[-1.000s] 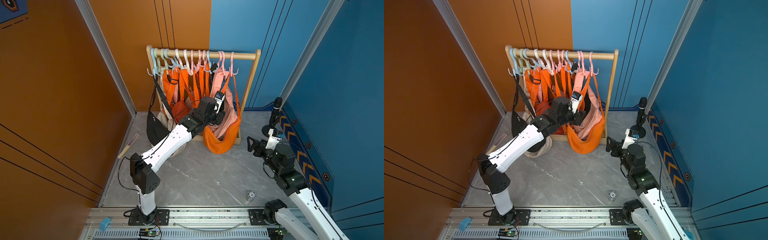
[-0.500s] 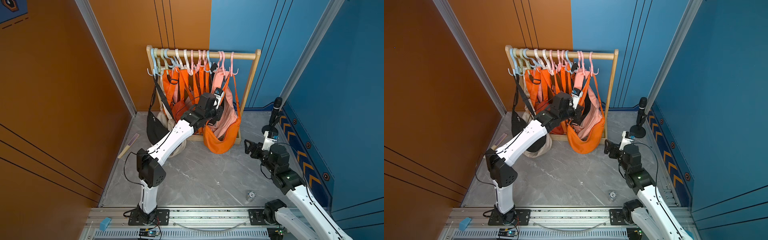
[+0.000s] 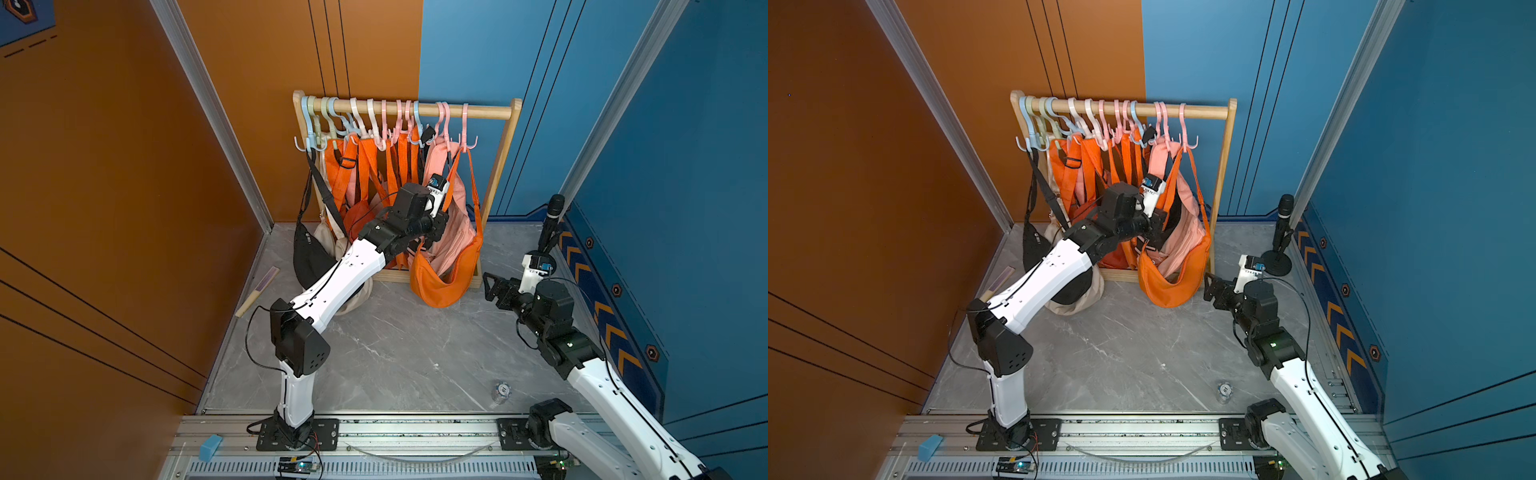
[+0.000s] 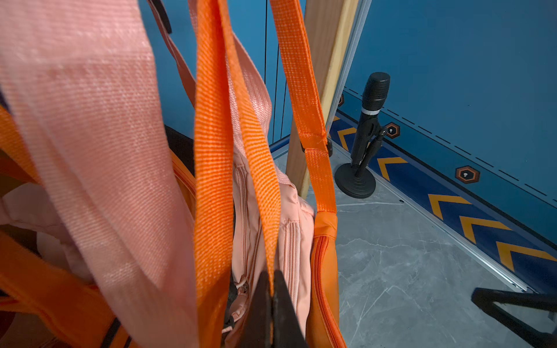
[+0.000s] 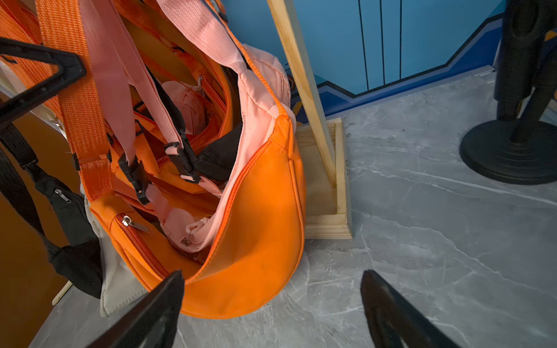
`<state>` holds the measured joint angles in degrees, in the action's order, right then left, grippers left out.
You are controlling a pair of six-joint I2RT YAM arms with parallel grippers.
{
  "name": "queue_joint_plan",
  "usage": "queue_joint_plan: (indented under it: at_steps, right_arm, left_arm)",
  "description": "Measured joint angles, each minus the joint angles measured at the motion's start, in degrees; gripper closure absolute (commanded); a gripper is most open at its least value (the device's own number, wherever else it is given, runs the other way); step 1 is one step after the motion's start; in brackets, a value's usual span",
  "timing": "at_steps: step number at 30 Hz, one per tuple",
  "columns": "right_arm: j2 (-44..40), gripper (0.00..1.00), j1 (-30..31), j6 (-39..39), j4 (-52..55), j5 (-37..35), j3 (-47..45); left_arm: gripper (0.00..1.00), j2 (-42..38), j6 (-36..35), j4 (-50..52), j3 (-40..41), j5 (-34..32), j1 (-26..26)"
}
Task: Take the bag off the hook
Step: Pick up the bag from the hook.
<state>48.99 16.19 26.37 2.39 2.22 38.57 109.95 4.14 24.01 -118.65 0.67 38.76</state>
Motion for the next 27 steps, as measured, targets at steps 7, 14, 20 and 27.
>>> queue_joint_plan:
  at_steps: [7,14,20,27]
  right_arm:
    - [9.03,0.05,-0.55,-1.6,-2.19,5.03,9.33]
    - [19.87,0.08,-3.76,-3.5,-3.5,9.6,20.76]
    - [29.24,0.17,-5.07,-6.16,-3.21,12.48,32.81]
    - [39.26,0.23,-5.27,-10.12,-0.87,14.67,46.4]
  left_arm:
    - [1.0,-3.21,2.05,-0.22,0.68,3.02,-2.47]
    - [1.0,-4.33,3.26,-0.68,3.34,4.39,-4.44]
    - [1.0,-4.87,4.11,-1.7,5.68,5.49,-5.35]
    - [1.0,-6.27,4.68,-3.54,6.25,6.75,-6.19]
